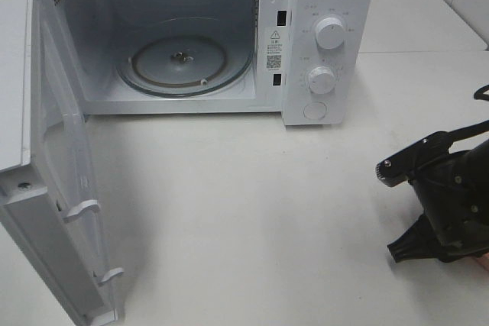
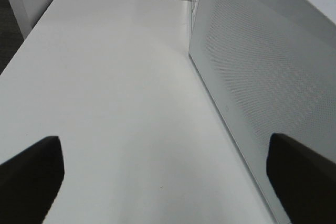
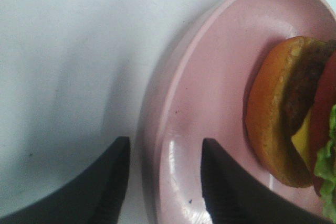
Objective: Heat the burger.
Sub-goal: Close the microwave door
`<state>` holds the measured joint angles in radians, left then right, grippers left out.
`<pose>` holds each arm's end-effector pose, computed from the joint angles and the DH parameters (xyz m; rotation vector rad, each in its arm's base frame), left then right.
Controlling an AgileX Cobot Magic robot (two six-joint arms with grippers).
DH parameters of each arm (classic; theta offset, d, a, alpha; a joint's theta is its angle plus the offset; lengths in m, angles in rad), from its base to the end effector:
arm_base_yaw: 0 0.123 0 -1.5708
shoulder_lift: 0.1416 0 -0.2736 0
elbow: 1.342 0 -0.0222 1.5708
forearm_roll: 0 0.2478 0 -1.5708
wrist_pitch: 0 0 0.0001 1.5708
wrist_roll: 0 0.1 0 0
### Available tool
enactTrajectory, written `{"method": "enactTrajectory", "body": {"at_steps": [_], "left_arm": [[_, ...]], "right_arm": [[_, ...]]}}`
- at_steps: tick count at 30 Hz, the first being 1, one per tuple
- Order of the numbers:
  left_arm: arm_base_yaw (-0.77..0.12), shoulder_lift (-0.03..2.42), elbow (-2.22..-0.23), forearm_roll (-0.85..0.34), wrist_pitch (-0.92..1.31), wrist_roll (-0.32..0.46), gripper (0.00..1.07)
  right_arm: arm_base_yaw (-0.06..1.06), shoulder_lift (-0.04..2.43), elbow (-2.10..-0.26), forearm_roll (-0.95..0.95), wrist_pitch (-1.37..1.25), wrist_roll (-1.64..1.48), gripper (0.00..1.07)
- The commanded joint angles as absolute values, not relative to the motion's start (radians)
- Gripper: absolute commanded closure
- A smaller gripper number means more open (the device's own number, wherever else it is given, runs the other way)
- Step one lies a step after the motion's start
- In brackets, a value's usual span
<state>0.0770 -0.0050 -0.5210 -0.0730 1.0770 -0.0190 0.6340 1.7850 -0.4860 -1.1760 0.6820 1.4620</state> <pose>0.0086 -0.0058 0.2764 -0.0923 2.0307 -0.0507 0.2018 0.0761 0.0741 -0.3128 2.6830 -0.7199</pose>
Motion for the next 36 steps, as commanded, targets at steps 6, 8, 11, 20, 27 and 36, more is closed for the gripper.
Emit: {"method": "enactTrajectory", "body": {"at_steps": [6,8,11,20,27,36], "left_arm": [[0.08,-0.022,-0.517,-0.081,1.068,-0.017,0.09],[0.08,-0.022,-0.517,-0.081,1.068,-0.017,0.09],[0.08,-0.022,-0.517,-0.081,1.068,-0.017,0.09],[0.08,-0.022,-0.517,-0.081,1.068,-0.017,0.09],[0.08,-0.022,-0.517,-0.081,1.068,-0.017,0.09],[0.08,-0.022,-0.517,-0.081,1.068,-0.017,0.09]], "right_arm": [[0.629,1.537,-0.489,-0.87,0.668,1.111,0.52],[0.629,1.506,-0.49,-0.82,0.668,1.045,0.52],[0.629,1.39,-0.521,-0.603,0.683,0.767,0.52],[0.629,1.144,-0.609,-0.267,0.775,0.27,0.44],[0.629,0.998,-0.617,-0.242,0.824,0.22,0.26],[0.629,0.859,-0.617,-0.245,0.982,0.21,0.26]]}}
